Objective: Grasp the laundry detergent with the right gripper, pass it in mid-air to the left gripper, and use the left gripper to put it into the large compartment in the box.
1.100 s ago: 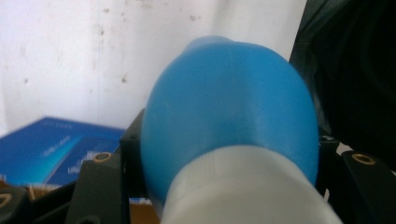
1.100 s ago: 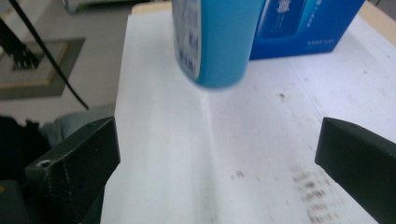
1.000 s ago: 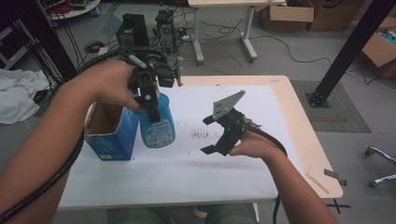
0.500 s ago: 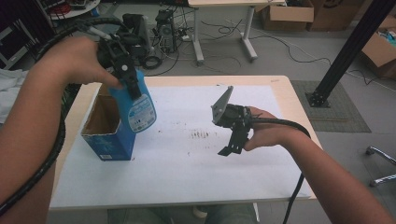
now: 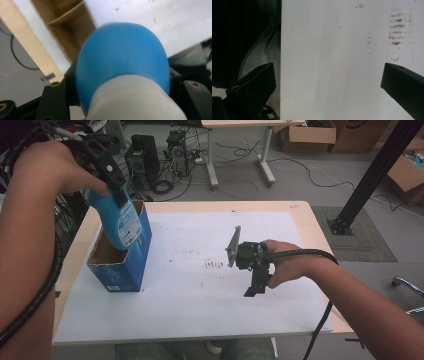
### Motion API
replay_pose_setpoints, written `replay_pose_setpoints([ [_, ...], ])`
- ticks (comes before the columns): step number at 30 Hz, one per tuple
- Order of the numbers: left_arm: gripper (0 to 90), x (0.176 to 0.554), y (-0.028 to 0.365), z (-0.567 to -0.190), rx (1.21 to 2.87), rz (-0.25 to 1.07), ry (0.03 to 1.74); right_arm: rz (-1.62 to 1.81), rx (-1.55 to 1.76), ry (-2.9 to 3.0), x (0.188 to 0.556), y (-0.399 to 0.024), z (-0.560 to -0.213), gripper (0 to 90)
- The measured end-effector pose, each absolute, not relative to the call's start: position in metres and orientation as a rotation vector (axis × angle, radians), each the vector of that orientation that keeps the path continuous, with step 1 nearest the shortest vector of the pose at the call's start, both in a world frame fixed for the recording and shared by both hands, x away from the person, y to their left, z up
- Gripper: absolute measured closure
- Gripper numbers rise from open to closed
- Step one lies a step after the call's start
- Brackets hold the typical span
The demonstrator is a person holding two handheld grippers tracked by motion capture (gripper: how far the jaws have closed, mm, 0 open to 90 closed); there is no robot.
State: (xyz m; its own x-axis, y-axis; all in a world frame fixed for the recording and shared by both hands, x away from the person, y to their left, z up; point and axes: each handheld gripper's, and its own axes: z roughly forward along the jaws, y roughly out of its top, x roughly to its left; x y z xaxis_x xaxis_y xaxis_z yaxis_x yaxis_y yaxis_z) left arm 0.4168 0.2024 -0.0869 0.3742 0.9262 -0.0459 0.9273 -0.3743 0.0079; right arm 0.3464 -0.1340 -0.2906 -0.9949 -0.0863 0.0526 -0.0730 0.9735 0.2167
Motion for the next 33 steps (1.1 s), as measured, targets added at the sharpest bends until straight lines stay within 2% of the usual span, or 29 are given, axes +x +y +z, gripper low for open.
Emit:
replay_pose_setpoints([
  [1,38.2,0.417,0.210,-0.085,2.520,-0.049,1.810,-0.308,0.137,-3.059,0.343,-0.135,-0.289,0.0],
  [5,38.3,0.417,0.222,-0.085,2.419,-0.028,1.914,-0.305,0.133,-3.066,0.341,-0.138,-0.285,0.0],
  [11,38.3,0.420,0.230,-0.087,2.355,-0.016,1.996,-0.247,0.117,-3.073,0.342,-0.138,-0.291,0.0],
  [22,38.3,0.421,0.242,-0.094,2.300,0.004,2.070,-0.201,0.119,-3.069,0.341,-0.137,-0.295,0.0],
  [33,38.3,0.424,0.252,-0.129,2.277,-0.034,2.089,-0.190,0.114,-3.068,0.340,-0.137,-0.296,0.0],
])
